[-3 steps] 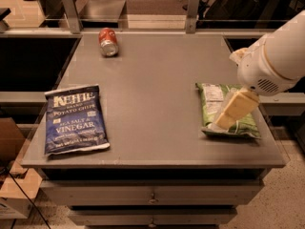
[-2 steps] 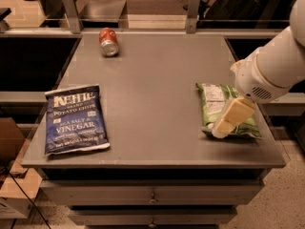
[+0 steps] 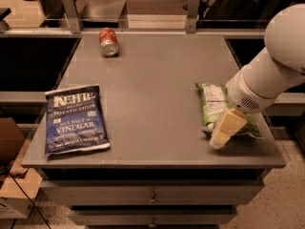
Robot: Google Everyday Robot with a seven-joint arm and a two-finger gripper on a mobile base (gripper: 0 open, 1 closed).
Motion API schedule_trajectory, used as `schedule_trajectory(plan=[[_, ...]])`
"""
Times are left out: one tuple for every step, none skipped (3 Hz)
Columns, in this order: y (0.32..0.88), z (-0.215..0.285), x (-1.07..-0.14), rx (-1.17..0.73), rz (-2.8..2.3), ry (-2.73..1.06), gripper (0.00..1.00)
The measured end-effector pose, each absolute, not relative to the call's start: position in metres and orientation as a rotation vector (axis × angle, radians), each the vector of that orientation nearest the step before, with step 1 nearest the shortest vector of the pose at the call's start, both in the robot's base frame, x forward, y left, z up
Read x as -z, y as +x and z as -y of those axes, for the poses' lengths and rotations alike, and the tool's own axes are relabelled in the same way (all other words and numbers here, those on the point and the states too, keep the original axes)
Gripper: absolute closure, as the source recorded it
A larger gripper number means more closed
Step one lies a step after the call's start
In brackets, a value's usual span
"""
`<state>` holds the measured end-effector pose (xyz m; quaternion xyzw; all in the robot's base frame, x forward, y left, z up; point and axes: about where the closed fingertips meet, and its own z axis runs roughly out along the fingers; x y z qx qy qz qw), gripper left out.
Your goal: Move green jalapeno chip bag near blue chip bag
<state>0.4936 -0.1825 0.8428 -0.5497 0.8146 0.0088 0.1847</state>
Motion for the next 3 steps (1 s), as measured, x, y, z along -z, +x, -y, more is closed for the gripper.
schedule_trajectory(plan=[[0.4961,0.1835,-0.8375,-0.043,-2.303,-1.565,0.17],[0.4957,0.1862,-0.8304,-0.053,-2.323,-1.578,0.41],[0.4959,0.1864,-0.8322,-0.053,-2.325,-1.578,0.64]])
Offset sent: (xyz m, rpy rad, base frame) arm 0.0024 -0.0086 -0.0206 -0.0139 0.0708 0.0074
